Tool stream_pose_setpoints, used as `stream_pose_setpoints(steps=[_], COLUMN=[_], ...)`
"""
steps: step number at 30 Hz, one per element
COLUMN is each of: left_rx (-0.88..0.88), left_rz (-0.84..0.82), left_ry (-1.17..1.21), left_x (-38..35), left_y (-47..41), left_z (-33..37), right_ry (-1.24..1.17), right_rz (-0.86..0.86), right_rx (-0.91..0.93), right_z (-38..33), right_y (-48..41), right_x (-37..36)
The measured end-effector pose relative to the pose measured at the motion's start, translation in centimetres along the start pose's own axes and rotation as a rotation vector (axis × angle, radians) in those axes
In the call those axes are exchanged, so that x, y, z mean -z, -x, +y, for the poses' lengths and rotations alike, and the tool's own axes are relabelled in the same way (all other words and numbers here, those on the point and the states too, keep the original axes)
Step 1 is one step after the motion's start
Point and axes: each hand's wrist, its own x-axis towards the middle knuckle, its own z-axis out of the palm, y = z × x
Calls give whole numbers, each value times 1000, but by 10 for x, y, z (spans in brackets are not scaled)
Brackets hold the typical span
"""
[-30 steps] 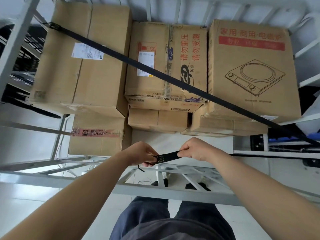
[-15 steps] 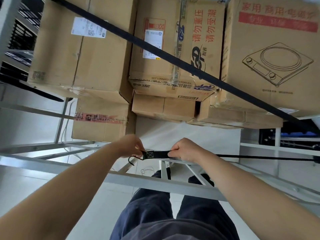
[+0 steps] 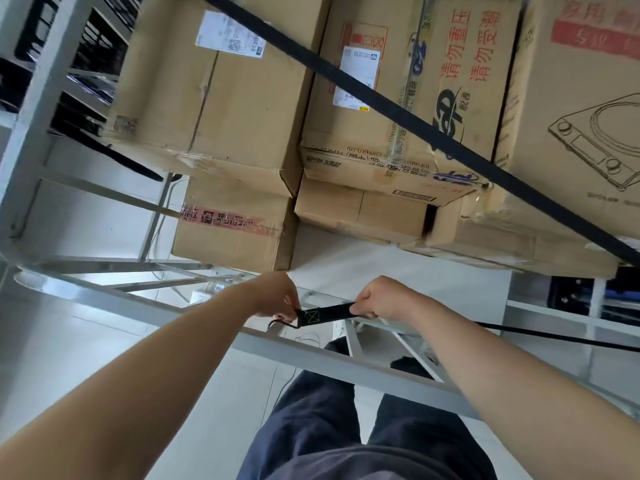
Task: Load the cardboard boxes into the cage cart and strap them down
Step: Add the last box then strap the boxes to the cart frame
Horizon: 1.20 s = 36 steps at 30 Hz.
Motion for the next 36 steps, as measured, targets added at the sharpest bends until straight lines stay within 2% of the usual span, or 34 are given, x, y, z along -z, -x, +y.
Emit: stream_pose_setpoints(steps=[6, 10, 14, 16, 20, 23, 26, 31, 36], left_rx=[-1, -13, 1, 27, 141, 156, 172, 223, 365], left_rz=[-48, -24, 64, 171, 478, 678, 939, 1186, 1334], left_ry=[-46, -101, -105, -70, -83, -129, -63, 39, 124], left_x=[-1, -3, -7, -11, -23, -38, -58, -100, -150], left_y=[1, 10, 26, 34, 52, 77, 108, 161, 214], left_z=[10, 17, 32, 45, 75, 101, 119, 123, 104], right_ry=[18, 25, 165, 242, 278, 431, 565, 732, 828], right_rz=[-18, -18, -12, 72, 346, 577, 711, 809, 761], right_rx=[-75, -72, -24, 30, 214, 330, 470, 647, 815], right_z=[25, 33, 38, 44, 53, 46, 38, 13, -25], right_y=[20, 36, 52, 59, 76, 107, 134, 166, 186], right_x=[22, 25, 19, 18, 21, 27, 28, 11, -35])
